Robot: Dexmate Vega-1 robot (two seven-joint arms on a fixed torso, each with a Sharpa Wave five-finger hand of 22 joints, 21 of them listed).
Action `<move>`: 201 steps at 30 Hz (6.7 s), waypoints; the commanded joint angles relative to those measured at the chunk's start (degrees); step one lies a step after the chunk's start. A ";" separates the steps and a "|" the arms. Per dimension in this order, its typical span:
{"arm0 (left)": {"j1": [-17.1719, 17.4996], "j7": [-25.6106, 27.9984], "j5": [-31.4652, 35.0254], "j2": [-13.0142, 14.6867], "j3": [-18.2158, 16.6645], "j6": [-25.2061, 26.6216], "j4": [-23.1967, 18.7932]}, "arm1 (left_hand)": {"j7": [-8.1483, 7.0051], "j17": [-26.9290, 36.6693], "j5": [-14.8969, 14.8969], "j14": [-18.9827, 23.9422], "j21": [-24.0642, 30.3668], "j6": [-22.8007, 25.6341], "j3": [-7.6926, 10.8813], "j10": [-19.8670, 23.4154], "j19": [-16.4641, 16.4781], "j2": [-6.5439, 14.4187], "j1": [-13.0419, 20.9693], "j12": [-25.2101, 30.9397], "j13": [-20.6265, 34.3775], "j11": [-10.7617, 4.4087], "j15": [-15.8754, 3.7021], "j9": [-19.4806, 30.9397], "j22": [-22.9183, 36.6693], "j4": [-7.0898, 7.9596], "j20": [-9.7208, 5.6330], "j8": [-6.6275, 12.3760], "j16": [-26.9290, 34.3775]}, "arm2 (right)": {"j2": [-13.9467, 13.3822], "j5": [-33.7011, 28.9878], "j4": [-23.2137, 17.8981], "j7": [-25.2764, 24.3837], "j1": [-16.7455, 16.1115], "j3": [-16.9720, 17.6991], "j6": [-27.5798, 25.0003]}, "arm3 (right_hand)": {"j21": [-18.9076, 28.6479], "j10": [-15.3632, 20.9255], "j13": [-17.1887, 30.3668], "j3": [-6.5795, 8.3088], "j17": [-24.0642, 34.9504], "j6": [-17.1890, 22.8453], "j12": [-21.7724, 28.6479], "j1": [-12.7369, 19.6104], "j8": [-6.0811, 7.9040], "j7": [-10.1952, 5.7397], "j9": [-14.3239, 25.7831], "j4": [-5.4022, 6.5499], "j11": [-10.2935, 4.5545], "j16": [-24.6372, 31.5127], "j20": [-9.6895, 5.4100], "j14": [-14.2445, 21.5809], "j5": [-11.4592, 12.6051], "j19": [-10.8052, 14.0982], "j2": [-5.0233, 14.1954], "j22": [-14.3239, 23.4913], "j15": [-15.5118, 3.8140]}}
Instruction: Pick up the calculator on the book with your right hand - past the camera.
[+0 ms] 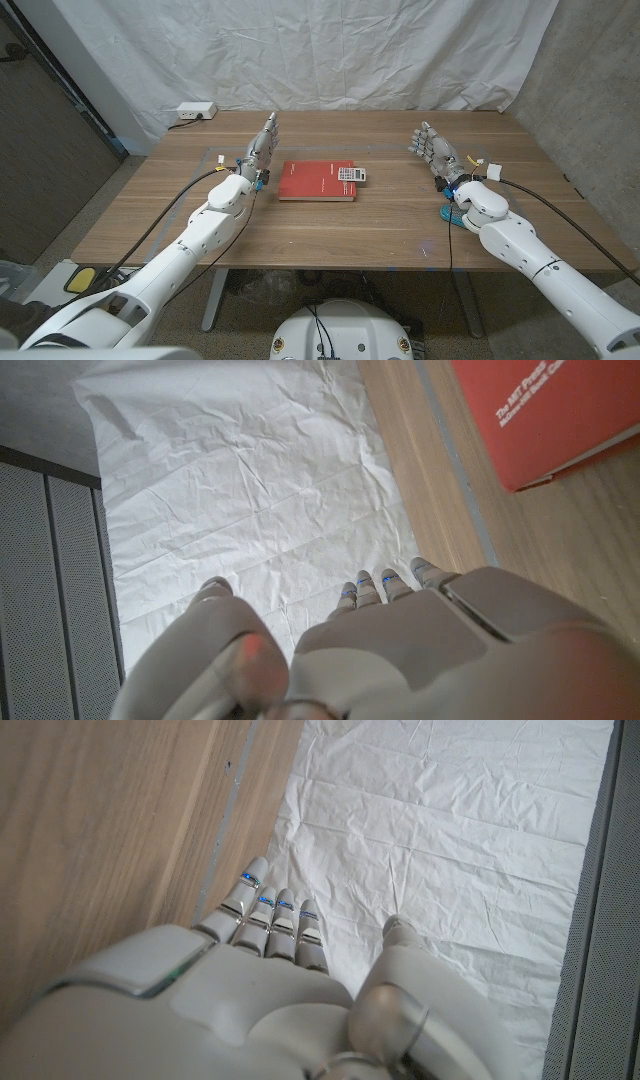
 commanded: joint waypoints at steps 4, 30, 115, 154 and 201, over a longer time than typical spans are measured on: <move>0.64 -0.17 -0.50 -0.42 -0.68 -1.82 0.28 | -0.08 0.19 0.49 0.93 -0.17 1.30 0.02 0.84 0.25 0.18 0.91 0.58 0.23 -0.34 -0.25 0.22 0.31 -0.29 -2.89 0.84 0.68 | -2.02 0.99 -3.92 -0.75 -2.96 1.83 -0.40 | -0.27 0.79 0.31 0.01 0.21 0.63 0.29 0.67 0.24 0.09 0.18 -0.55 -0.18 0.36 -0.41 0.76 -0.24 1.10 0.04 0.25 -0.05; 1.60 0.45 -0.11 0.03 -0.84 -2.04 -1.25 | -0.07 0.21 0.70 1.63 -0.44 2.02 -0.13 1.78 0.54 0.64 1.40 0.75 0.24 -0.49 -0.31 0.24 0.36 -0.51 -2.54 0.91 0.70 | -6.51 2.19 -12.22 -3.78 -8.04 4.92 -4.72 | -0.30 6.88 0.38 0.87 0.02 5.23 1.18 2.94 1.07 -1.12 0.42 -2.68 -0.53 0.88 0.68 7.98 -0.46 10.22 0.60 0.27 -1.21; 0.48 0.36 1.43 1.10 0.40 0.78 -2.66 | -0.18 0.25 1.02 1.82 -1.27 2.71 -0.83 1.77 0.23 1.63 2.44 0.29 0.26 -0.43 -0.34 0.29 0.46 -0.92 -2.06 0.64 0.37 | -18.37 15.07 -24.30 -2.53 -7.70 7.12 -26.70 | -0.70 15.04 0.50 2.11 0.44 8.77 1.71 6.05 0.43 3.22 0.40 -4.79 1.39 2.14 1.44 20.30 -0.56 22.43 0.66 0.37 0.79; -2.36 -4.50 -1.51 0.00 0.92 1.81 -1.57 | -0.09 0.24 1.06 1.86 -1.47 2.95 -1.11 1.87 0.22 2.06 3.09 0.22 0.27 -0.37 -0.27 0.30 0.47 -1.19 -1.98 0.57 0.34 | -23.33 18.51 -22.85 1.99 -1.74 3.37 -36.10 | -1.66 19.70 0.48 3.32 0.35 13.06 2.10 8.58 0.72 2.31 0.40 -5.77 1.30 2.03 0.70 25.00 -0.12 25.91 0.82 0.42 1.22; -0.85 0.67 1.92 4.14 0.99 7.58 -10.83 | -0.21 0.25 1.05 1.75 -1.71 3.01 -1.57 1.71 -0.13 2.30 3.68 0.07 0.28 -0.55 -0.26 0.31 0.49 -1.44 -1.76 0.45 0.26 | -18.37 20.99 -19.93 -0.90 8.89 -3.00 -46.88 | -2.76 19.93 0.54 5.73 0.16 11.56 0.62 15.05 -0.48 2.73 0.64 -7.77 1.80 0.52 3.08 27.57 1.02 28.96 -0.36 0.66 2.82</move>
